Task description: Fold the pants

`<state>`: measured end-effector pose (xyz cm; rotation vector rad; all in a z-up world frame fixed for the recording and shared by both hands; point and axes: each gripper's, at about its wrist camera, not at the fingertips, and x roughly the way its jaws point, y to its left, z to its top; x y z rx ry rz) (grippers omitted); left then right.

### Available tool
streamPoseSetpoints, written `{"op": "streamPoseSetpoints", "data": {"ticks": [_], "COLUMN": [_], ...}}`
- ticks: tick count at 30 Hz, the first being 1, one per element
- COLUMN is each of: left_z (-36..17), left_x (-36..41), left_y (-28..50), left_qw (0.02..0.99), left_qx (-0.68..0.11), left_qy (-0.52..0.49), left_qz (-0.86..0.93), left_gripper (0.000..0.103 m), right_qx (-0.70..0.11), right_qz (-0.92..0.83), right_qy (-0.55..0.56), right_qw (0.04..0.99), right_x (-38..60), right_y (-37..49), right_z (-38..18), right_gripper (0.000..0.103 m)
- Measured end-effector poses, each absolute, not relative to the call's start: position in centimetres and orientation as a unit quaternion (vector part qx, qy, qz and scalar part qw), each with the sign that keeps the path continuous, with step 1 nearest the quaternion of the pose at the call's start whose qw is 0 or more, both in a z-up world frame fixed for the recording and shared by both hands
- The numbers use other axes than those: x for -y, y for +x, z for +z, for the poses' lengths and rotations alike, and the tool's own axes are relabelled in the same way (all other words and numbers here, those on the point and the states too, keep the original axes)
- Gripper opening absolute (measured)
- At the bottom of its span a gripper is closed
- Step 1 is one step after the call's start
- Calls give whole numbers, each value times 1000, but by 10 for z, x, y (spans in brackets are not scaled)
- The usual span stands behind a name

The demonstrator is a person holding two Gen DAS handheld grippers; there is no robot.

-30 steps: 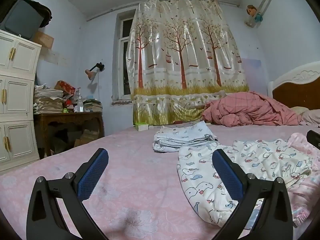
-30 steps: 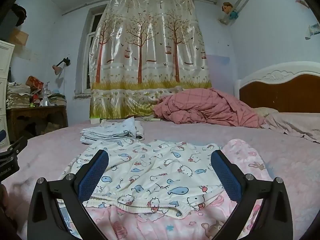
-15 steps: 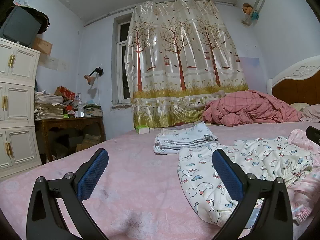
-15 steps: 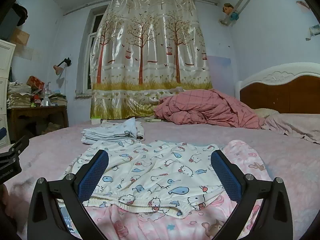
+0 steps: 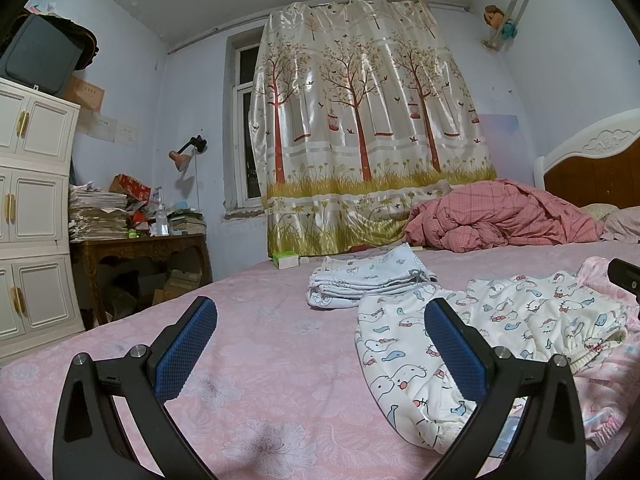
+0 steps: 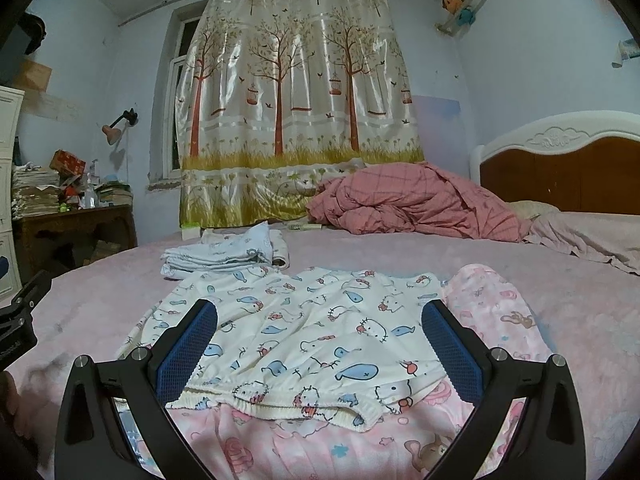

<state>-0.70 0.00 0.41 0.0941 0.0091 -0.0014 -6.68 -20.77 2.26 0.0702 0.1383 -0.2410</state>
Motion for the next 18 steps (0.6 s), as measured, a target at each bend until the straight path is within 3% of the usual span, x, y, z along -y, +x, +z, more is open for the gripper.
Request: {"op": "streamPoseSetpoints", "data": {"ticks": [18], "left_z": [8], "left_x": [-3], "left_y": [-11], "left_qw": [998], "left_qx": [-6], "left_qy": [56], "left_qz": [1], "left_gripper": [103], "right_qx": [-69], "right_qz": [-120], "right_qy": [34], "right_qw": [990], "right_x": [208], "right_y": [-64], "right_z": [17], "right_gripper": [103]}}
